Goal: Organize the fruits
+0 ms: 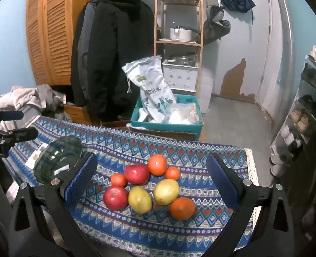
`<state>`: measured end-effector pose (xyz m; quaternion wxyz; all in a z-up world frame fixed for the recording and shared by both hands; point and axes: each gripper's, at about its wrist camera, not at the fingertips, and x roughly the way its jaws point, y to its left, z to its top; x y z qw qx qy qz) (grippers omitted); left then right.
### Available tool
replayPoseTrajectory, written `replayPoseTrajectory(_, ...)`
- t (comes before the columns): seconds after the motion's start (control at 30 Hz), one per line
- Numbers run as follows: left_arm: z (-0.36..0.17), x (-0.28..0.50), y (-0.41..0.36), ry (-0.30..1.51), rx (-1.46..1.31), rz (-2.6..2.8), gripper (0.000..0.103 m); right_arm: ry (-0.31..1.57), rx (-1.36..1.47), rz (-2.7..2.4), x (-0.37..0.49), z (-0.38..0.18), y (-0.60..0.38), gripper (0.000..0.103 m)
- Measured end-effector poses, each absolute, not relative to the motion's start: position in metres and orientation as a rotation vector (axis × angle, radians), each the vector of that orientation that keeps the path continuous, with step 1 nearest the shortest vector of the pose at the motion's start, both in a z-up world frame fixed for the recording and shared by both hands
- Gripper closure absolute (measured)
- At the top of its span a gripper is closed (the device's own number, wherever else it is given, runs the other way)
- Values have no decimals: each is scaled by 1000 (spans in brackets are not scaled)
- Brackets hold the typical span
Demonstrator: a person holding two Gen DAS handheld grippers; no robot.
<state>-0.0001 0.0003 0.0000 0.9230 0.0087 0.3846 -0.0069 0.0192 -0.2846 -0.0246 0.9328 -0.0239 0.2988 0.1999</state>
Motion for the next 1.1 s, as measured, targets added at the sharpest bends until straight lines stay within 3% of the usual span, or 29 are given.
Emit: replayPoseTrajectory(1.1, -1, -1, -3, 792, 36, -31, 1, 622, -55, 410, 19, -29, -282, 3)
